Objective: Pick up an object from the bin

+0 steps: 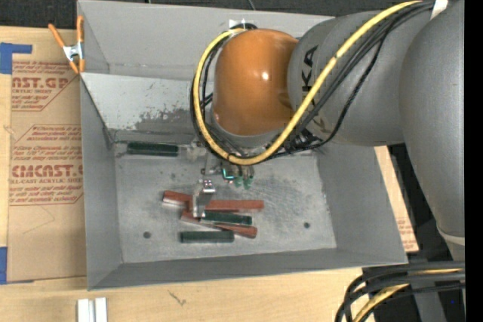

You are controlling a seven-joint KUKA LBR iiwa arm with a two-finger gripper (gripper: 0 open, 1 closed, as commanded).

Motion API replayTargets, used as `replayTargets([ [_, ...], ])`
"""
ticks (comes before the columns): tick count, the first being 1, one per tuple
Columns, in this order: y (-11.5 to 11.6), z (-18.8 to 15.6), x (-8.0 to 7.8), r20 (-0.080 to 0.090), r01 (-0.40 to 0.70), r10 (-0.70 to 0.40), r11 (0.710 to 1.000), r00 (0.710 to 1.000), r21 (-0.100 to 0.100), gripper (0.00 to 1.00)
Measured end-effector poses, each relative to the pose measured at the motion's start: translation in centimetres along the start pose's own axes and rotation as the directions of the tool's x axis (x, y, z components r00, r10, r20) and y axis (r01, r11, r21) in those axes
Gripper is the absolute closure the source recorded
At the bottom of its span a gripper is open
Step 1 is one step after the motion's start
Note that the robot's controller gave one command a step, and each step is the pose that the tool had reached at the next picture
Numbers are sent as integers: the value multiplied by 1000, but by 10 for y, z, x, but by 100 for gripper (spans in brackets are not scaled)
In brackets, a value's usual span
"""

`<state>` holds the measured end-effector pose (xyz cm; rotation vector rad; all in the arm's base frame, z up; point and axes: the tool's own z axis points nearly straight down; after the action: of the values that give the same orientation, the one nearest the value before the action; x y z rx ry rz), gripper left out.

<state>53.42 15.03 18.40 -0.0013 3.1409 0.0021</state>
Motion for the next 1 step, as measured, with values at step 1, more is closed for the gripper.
replayTargets([
  [1,-4,108,1,5,61,-61,998,998,-1,100],
])
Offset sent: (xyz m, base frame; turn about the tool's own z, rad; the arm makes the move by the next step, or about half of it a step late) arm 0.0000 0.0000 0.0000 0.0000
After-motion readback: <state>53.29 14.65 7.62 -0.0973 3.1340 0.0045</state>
